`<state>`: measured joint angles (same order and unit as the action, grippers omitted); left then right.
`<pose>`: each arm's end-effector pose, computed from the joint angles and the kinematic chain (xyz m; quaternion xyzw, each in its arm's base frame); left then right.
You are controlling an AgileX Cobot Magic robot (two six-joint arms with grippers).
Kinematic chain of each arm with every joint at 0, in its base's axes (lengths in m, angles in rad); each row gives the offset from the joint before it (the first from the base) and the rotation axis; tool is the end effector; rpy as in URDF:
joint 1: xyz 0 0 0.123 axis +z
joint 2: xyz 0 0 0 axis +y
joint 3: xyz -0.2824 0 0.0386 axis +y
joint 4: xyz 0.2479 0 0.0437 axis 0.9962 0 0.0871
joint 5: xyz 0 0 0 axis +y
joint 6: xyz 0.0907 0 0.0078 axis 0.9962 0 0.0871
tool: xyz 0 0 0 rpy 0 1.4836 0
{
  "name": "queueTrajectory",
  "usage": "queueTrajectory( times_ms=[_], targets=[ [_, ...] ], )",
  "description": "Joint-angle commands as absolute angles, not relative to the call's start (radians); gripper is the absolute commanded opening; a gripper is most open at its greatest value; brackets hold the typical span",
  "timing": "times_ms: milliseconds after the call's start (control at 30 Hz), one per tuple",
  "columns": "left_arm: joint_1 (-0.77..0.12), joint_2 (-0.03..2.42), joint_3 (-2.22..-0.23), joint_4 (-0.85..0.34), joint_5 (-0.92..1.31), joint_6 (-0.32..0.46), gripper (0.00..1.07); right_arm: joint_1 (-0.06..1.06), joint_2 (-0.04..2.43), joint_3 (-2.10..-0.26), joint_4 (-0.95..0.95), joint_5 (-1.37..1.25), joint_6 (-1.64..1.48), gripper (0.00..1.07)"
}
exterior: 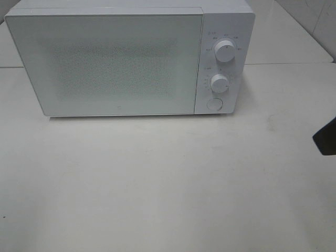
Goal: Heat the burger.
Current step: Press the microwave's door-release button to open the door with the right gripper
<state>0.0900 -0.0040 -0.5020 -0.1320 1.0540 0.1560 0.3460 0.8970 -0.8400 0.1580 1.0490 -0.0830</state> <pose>-0.0048 -0.0109 0.2788 0.0305 0.8475 -0.0009 0.5299 0.1383 0.0631 0.3207 -0.1854 0.9413 0.1115 0.2593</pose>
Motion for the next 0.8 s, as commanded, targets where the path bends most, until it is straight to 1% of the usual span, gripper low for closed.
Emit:
queueTrajectory(
  times_ms=[33,100,167,200,267,300,367,400,467,600,667,800],
  targets=[
    [0.094,-0.027,-0.499,-0.142,1.041,0.154,0.98,0.339,0.73,-0.79,0.158,1.07,-0.081,0.71],
    [0.094,-0.027,-0.499,-0.142,1.041,0.154,0.98,0.339,0.697,-0.777,0.158,1.073,-0.081,0.71],
    [0.094,-0.027,-0.499,-0.142,1.041,0.154,0.98,0.339,0.569,-0.732,0.158,1.078,-0.081,0.71],
    [0.094,-0.027,-0.499,-0.142,1.041,0.154,0.98,0.339,0.569,-0.732,0.158,1.078,-0.081,0.71],
    [0.094,-0.027,-0.499,-0.142,1.041,0.154,0.98,0.339,0.455,-0.689,0.14,1.078,-0.08,0.71],
    [0.094,-0.027,-0.499,-0.142,1.041,0.154,0.98,0.339,0.455,-0.689,0.14,1.078,-0.08,0.71],
    [0.094,-0.027,-0.499,-0.142,1.041,0.154,0.98,0.339,0.35,-0.649,0.111,1.078,-0.078,0.71],
    [0.094,-0.027,-0.499,-0.142,1.041,0.154,0.98,0.339,0.35,-0.649,0.111,1.078,-0.078,0.71],
    [0.094,-0.027,-0.499,-0.142,1.041,0.154,0.98,0.338,0.223,-0.581,0.056,1.076,-0.077,0.71],
    [0.094,-0.027,-0.499,-0.142,1.041,0.154,0.98,0.338,0.149,-0.534,0.021,1.076,-0.077,0.71],
    [0.094,-0.027,-0.499,-0.142,1.041,0.154,0.98,0.338,0.102,-0.509,0.0,1.035,-0.074,0.71],
    [0.094,-0.027,-0.499,-0.142,1.041,0.154,0.98,0.338,0.078,-0.51,0.0,1.035,-0.073,0.71]
  ],
)
